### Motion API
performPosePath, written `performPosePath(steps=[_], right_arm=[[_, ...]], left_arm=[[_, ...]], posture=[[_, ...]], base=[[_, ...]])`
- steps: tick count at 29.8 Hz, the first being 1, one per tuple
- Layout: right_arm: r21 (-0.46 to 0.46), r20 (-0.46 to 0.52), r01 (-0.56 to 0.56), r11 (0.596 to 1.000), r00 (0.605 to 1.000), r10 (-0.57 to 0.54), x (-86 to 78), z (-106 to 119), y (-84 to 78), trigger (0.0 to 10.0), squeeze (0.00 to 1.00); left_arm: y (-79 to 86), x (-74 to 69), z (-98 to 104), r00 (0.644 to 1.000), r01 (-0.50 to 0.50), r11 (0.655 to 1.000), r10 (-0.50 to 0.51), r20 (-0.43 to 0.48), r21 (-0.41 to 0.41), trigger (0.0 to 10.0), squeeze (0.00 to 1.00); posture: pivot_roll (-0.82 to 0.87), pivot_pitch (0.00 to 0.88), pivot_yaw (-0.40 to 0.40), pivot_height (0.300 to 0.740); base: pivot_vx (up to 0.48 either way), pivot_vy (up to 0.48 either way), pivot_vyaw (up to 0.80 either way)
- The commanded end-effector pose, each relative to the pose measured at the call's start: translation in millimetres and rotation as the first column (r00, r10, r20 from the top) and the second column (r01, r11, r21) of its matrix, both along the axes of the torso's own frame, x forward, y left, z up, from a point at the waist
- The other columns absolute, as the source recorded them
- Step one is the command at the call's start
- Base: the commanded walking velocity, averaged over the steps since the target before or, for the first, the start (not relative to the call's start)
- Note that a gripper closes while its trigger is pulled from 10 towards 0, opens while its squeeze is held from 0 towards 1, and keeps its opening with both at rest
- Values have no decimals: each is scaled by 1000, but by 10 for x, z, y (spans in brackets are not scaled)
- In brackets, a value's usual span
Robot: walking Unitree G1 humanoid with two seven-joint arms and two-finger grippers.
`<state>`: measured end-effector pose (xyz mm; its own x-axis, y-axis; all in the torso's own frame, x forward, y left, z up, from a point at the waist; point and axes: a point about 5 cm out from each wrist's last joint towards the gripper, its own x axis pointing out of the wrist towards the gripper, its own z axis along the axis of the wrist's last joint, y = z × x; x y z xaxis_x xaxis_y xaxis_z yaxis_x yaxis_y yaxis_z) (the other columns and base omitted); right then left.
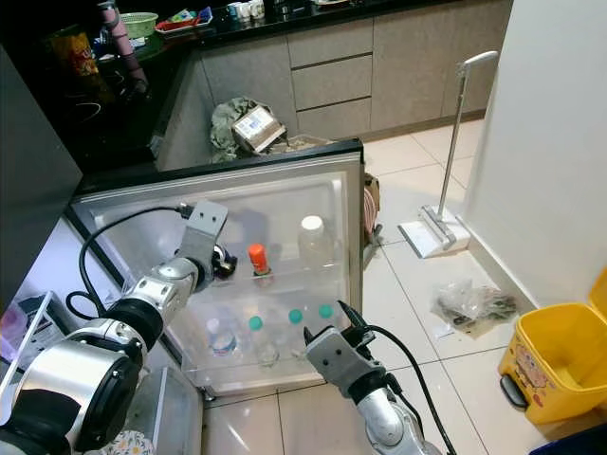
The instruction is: Restocking fridge
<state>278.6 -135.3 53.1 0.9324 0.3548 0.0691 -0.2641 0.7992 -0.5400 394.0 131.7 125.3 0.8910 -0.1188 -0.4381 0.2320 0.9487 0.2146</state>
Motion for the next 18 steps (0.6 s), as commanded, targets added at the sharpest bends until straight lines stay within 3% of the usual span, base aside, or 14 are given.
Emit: performPosePath(steps=[1, 5, 6, 15, 18], right_arm=[[7, -1, -21, 1000, 1000, 21, -23, -3, 46, 10000, 0], [7, 1, -20, 1000, 1000, 20, -15, 3, 44, 10000, 0], [6, 0, -18, 1000, 1000, 18, -9, 5, 40, 10000, 0], [4, 0, -16, 1000, 1000, 16, 5, 10, 37, 10000, 0], [5, 1, -22, 1000, 1000, 22, 19, 17, 63, 10000, 0]], left_arm=[[42, -32, -72, 999, -17, 1000, 16, -34, -15, 10000, 1000], [12, -7, -16, 1000, -6, 999, 6, 0, -40, 10000, 1000], [-5, 15, 37, 1000, -2, 998, 3, 28, -64, 10000, 0], [1, 113, 300, 987, -1, 988, 26, 161, -152, 10000, 0], [27, 140, 424, 968, 38, 985, 5, 251, -168, 10000, 0]], posture=[[-152, 96, 157, 740], [-154, 92, 155, 740], [-152, 90, 155, 740], [-145, 79, 152, 740], [-141, 74, 154, 740]], base=[[0, 0, 0], [0, 0, 0], [0, 0, 0], [0, 0, 0], [0, 0, 0]])
